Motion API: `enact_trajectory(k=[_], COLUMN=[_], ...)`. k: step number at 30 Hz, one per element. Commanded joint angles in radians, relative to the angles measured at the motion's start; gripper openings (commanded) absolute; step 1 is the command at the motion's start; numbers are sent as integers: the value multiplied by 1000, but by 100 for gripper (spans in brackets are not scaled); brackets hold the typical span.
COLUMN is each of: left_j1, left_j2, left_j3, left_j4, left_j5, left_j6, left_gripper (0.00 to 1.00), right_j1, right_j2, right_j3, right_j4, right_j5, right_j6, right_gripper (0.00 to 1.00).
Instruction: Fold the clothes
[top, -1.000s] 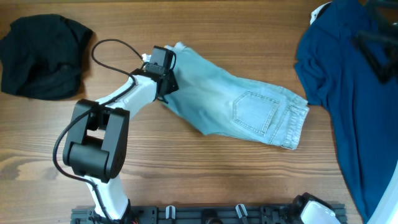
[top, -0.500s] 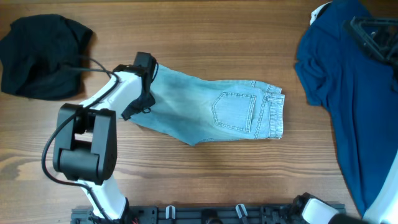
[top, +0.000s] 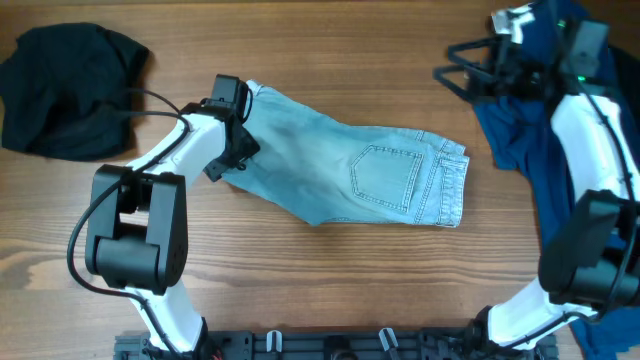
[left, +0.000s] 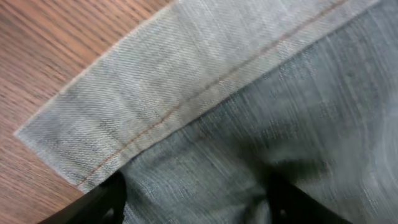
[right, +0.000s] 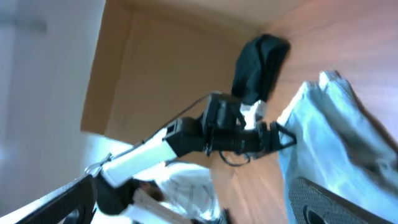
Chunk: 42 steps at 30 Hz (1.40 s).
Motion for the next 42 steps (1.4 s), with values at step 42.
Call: enact_trajectory(k=[42], left_j1=[-167], left_j2=[-491], left_j3=[-64], left_j4=[-91], left_j5=[-78], left_j6=[-30], left_gripper=[100], right_j1=[51], right_j2=[-47], right_j3=[146], right_j4=[-626], right_j5=[1406], right_j6=[-229], right_gripper=[100])
